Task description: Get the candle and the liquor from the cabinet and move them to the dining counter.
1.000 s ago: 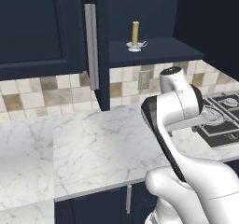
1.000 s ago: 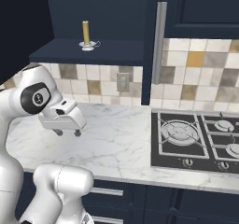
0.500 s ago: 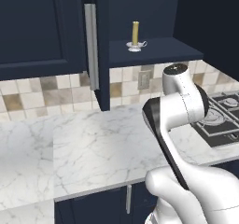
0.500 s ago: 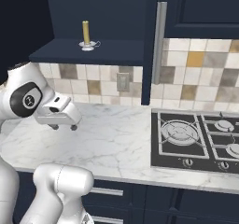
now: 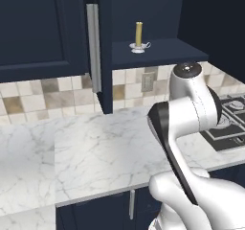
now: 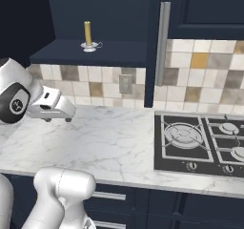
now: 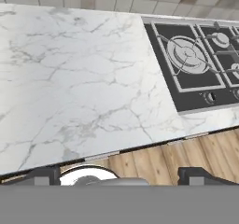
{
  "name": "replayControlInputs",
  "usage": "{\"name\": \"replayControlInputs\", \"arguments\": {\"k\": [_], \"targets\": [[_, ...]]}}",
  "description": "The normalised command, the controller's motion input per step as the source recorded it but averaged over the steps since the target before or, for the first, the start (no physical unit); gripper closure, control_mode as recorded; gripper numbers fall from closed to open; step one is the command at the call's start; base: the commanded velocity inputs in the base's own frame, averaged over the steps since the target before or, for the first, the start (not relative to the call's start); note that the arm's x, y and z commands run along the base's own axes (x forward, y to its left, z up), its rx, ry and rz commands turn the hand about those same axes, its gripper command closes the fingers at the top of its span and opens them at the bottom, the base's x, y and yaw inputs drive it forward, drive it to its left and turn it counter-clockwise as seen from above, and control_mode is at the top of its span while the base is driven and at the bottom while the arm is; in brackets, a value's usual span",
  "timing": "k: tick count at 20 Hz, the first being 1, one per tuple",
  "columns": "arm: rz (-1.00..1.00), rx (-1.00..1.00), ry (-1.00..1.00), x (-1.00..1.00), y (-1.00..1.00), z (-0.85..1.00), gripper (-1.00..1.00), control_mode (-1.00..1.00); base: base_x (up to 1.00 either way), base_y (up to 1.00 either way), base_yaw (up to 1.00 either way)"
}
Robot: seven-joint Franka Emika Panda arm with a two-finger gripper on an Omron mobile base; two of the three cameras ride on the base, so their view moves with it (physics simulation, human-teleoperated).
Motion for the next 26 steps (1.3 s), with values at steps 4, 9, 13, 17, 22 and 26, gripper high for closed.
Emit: {"name": "replayControlInputs", "arguments": {"k": [4,9,13,17,22,26], "targets": [[0.1,0.0,-0.23,0.0,0.12,0.35,-1.0,-1.0,0.0,0.0,0.0],[0.11,0.02,-0.18,0.0,0.06,0.33,-1.0,-1.0,0.0,0.0,0.0],[0.13,0.05,-0.19,-0.02,0.05,0.39,-1.0,-1.0,0.0,0.0,0.0],[0.16,0.08,-0.14,-0.05,0.08,0.4,-1.0,-1.0,0.0,0.0,0.0],[0.17,0.12,-0.07,-0.14,0.16,0.33,-1.0,-1.0,0.0,0.0,0.0],[0.16,0.09,-0.05,-0.14,0.16,0.36,-1.0,-1.0,0.0,0.0,0.0]]}}
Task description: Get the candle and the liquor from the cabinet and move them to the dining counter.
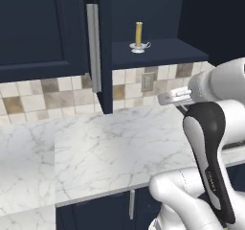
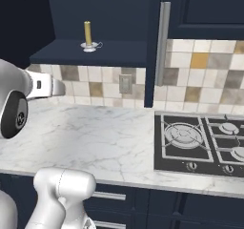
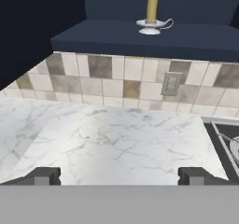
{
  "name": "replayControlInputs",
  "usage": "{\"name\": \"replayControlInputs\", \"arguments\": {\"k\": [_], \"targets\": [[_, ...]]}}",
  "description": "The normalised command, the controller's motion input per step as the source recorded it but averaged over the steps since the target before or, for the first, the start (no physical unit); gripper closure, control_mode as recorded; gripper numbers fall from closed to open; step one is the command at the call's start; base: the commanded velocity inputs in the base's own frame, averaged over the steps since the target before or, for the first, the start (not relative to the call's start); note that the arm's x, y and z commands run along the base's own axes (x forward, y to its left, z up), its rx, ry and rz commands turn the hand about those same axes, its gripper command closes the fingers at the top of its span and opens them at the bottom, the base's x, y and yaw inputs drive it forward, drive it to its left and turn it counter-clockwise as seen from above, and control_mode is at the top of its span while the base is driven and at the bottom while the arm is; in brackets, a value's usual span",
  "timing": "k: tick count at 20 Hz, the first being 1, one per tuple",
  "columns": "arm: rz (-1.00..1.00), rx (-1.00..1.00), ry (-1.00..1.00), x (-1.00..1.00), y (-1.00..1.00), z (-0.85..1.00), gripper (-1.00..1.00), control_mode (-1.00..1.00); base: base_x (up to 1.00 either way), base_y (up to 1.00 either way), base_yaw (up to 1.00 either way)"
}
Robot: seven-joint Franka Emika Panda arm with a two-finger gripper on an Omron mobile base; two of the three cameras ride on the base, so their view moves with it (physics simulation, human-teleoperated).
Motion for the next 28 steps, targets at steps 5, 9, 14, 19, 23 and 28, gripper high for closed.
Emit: {"name": "replayControlInputs", "arguments": {"k": [5,9,14,19,23,28], "targets": [[0.09,0.01,-0.03,-0.04,0.23,0.35,-1.0,-1.0,0.0,0.0,0.0],[0.01,0.0,-0.03,0.0,0.28,0.26,-1.0,-1.0,0.0,0.0,0.0],[0.0,0.0,-0.01,0.0,0.22,0.25,-1.0,-1.0,0.0,0.0,0.0],[0.0,0.0,-0.15,-0.01,0.04,0.15,-1.0,-1.0,0.0,0.0,0.0],[-0.01,-0.01,-0.1,0.0,-0.24,0.0,-1.0,-1.0,0.0,0.0,0.0],[-0.02,0.0,-0.07,0.0,-0.39,0.0,-1.0,-1.0,0.0,0.0,0.0]]}}
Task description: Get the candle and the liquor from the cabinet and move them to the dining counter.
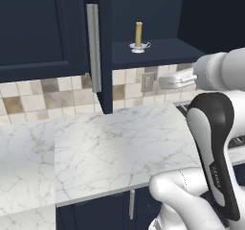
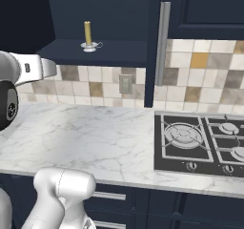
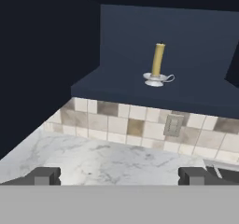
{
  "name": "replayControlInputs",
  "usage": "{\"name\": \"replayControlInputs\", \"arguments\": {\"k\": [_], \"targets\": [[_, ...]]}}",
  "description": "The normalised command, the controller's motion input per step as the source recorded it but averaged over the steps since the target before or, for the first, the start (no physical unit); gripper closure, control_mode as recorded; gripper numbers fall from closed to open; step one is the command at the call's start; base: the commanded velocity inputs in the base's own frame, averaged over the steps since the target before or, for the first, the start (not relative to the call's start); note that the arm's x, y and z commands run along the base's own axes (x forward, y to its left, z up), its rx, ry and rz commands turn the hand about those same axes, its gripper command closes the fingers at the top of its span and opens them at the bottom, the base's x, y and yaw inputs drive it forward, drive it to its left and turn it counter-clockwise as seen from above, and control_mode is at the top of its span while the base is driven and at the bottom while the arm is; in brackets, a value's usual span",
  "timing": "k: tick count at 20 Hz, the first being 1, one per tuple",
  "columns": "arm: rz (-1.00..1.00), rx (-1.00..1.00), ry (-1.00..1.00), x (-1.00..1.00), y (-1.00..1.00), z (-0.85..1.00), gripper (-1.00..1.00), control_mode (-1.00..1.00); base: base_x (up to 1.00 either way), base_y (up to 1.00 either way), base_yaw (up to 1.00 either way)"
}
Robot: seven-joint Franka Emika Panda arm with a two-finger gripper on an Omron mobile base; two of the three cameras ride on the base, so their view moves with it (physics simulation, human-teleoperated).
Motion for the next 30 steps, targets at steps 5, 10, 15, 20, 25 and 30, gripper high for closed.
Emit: {"name": "replayControlInputs", "arguments": {"k": [5,10,15,20,25,30], "targets": [[-0.07,0.0,-0.04,0.11,-0.28,0.08,-1.0,-1.0,0.0,0.0,0.0],[-0.16,0.0,0.0,0.2,-0.15,0.24,-1.0,-1.0,0.0,0.0,0.0],[-0.16,0.0,0.0,0.26,-0.14,0.18,-1.0,-1.0,0.0,0.0,0.0],[-0.09,0.0,0.0,0.2,-0.2,0.01,-1.0,-1.0,0.0,0.0,0.0],[0.0,0.05,-0.02,0.26,-0.09,0.07,-1.0,-1.0,0.0,0.0,0.0],[0.0,0.12,0.0,0.32,-0.08,0.06,-1.0,-1.0,0.0,0.0,0.0]]}}
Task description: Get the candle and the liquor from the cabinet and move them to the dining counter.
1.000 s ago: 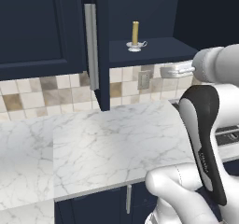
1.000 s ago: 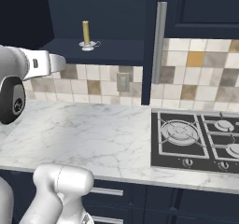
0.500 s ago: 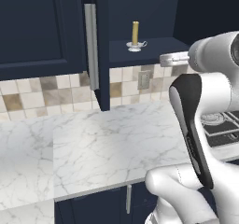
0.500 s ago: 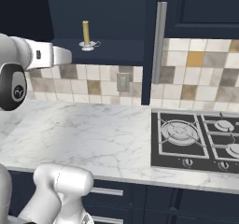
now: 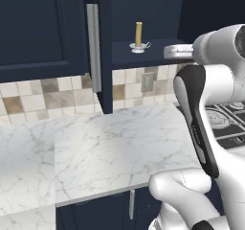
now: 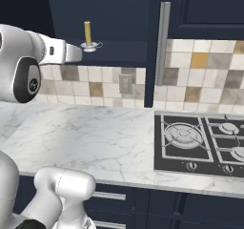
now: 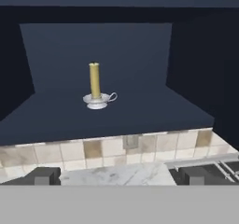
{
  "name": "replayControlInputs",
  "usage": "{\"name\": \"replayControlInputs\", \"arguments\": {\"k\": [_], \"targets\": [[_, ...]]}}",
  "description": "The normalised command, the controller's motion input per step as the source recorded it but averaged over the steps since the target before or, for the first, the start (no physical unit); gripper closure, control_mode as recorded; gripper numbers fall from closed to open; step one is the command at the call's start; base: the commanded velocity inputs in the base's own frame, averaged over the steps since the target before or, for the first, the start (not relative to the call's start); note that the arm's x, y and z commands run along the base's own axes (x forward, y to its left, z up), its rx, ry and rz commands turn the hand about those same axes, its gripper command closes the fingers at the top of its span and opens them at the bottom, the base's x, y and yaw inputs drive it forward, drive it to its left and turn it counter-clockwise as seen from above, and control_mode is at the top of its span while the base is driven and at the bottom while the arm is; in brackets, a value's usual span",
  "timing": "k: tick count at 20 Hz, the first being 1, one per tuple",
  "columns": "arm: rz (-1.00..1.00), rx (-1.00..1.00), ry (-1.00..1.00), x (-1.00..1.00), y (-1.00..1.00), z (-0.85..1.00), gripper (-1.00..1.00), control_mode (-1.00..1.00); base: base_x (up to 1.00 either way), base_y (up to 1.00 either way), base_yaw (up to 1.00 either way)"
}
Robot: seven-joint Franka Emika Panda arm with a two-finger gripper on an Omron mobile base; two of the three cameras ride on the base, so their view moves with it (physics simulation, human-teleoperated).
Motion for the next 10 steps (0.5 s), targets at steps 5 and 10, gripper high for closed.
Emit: {"name": "replayControlInputs", "arguments": {"k": [5,10], "targets": [[0.0,0.12,-0.03,0.4,0.0,0.0,-1.0,-1.0,0.0,0.0,0.0],[0.0,0.07,-0.05,0.47,0.0,0.0,-1.0,-1.0,0.0,0.0,0.0]]}}
